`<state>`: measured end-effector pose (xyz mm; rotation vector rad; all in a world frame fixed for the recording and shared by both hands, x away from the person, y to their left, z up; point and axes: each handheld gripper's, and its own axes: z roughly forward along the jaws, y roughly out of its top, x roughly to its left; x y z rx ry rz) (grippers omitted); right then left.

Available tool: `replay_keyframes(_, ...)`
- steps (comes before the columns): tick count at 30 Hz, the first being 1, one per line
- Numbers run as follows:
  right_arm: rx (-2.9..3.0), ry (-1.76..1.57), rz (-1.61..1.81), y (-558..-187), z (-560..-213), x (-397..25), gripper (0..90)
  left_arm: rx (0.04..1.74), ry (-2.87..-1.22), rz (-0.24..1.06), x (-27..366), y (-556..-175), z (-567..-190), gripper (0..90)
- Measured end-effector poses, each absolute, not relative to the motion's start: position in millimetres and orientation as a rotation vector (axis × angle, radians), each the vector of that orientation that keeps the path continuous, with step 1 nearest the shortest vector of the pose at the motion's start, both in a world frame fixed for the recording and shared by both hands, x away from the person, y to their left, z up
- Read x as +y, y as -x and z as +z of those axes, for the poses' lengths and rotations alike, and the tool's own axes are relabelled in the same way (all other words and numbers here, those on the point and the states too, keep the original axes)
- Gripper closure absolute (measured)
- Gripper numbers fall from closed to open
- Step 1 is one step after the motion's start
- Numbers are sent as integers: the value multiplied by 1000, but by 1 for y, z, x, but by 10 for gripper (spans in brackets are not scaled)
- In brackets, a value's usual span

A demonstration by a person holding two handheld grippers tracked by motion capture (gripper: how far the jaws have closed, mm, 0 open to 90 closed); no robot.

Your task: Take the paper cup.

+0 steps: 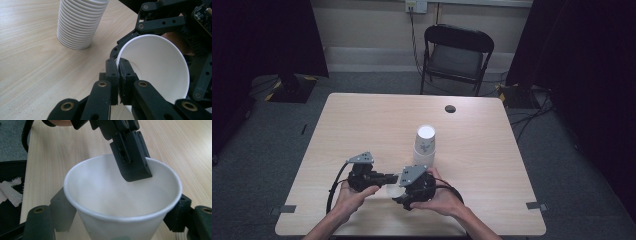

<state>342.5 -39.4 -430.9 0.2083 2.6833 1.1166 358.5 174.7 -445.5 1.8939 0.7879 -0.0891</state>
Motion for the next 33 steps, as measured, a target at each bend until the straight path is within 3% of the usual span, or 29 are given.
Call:
replay_keyframes(3, 2691, -232, 1138, -343, -431, -41, 290, 789, -1894, -75, 174, -357, -446, 846)
replay_keyframes(6, 2693, -250, 1152, -344, -432, -43, 295, 790, -1892, -56, 174, -357, -445, 760)
replay_keyframes(12, 2694, -274, 1167, -346, -432, -47, 285, 757, -1905, -51, 176, -357, -445, 865)
replay_keyframes(33, 2668, -268, 1175, -340, -433, -47, 268, 766, -1956, -39, 170, -356, -445, 875)
